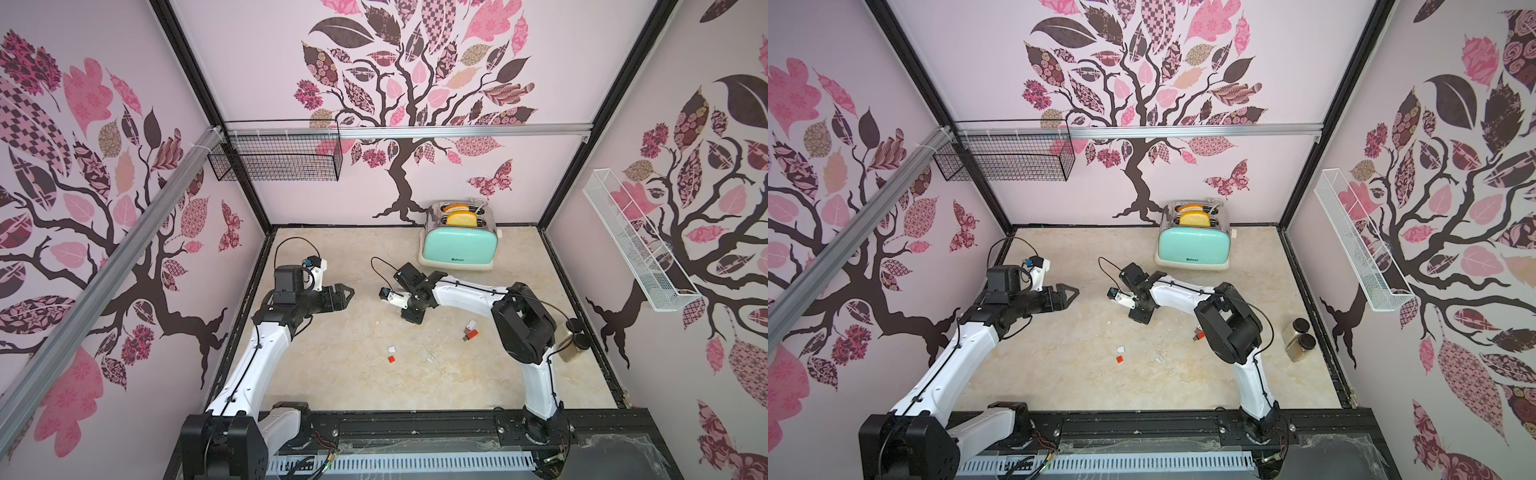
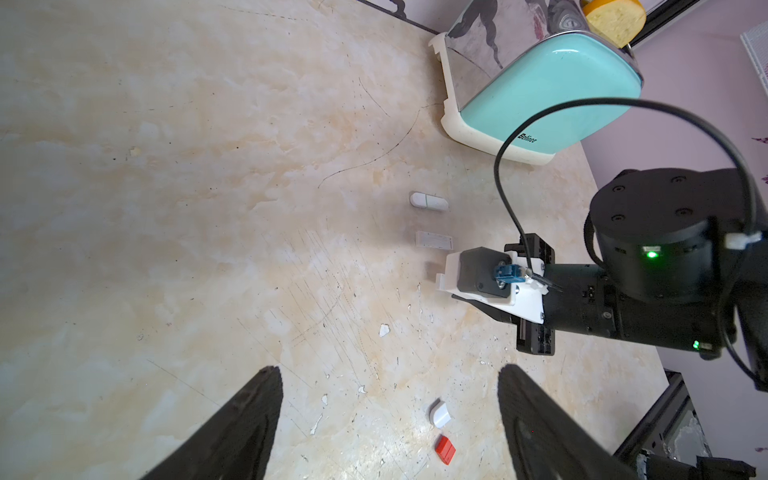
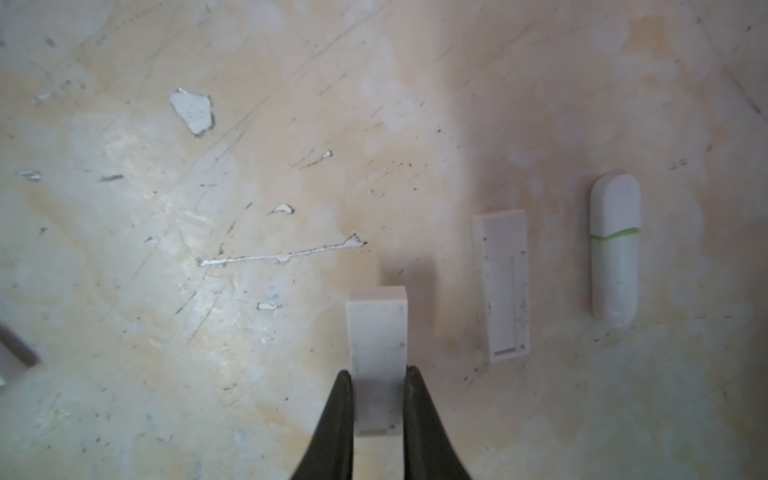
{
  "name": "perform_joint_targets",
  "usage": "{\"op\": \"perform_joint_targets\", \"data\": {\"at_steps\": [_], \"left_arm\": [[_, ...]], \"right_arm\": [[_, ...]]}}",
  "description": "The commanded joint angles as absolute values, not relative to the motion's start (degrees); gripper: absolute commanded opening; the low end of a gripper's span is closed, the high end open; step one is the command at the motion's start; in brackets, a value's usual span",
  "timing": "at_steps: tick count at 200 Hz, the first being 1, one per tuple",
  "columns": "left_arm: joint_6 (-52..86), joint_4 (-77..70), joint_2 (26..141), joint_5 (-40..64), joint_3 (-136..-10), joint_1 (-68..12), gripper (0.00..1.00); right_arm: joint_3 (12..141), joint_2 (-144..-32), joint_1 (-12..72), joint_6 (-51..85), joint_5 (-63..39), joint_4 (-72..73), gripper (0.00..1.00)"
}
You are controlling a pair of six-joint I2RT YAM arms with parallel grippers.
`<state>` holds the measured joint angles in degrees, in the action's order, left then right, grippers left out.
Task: Close the usb drive cover
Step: Place the USB drive at the center of the board, then pick up the cover from the center of the board.
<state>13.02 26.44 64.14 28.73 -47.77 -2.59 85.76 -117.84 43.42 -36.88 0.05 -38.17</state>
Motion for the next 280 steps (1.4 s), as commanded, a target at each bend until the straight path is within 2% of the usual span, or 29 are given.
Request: {"op": "perform_joint_targets", "data": {"at_steps": [1,20,58,114,132,151,174,223,280], "left_arm": [[12.5,25.3,64.5,29.9,-47.0,-2.3,0.85],[12.6,26.2,64.8,29.3,-47.8,-2.2,0.86],[12.7,26.2,64.7,29.9,-47.5,-2.2,0.86],[12.6,26.3,64.1,29.2,-47.5,-1.7,0.87],[12.4,25.6,64.3,30.2,-47.0,-1.7,0.87],[12.7,26.2,64.7,29.9,-47.5,-1.3,0.88],[12.3,25.3,64.4,30.1,-46.8,-1.2,0.89],[12.1,25.0,64.8,30.5,-46.6,-1.0,0.91],[11.6,25.8,65.2,30.4,-47.1,-0.9,0.98]], "right_arm": [[87.5,-119.1,44.0,-37.4,0.6,-38.8,0.1],[88.3,-119.8,44.6,-37.3,0.8,-39.7,0.17],[87.9,-119.0,44.7,-36.2,0.5,-39.7,0.38],[82.6,-110.1,44.7,-34.9,-0.4,-36.8,0.48],[79.0,-106.1,44.7,-34.3,-2.5,-33.7,0.57],[76.8,-103.7,44.8,-33.3,-4.3,-33.5,0.59],[73.3,-101.5,45.2,-33.9,-7.0,-32.2,0.67],[73.1,-102.1,47.3,-36.7,-13.6,-35.9,0.68],[77.7,-107.7,50.2,-38.1,-18.2,-42.4,0.59]]}}
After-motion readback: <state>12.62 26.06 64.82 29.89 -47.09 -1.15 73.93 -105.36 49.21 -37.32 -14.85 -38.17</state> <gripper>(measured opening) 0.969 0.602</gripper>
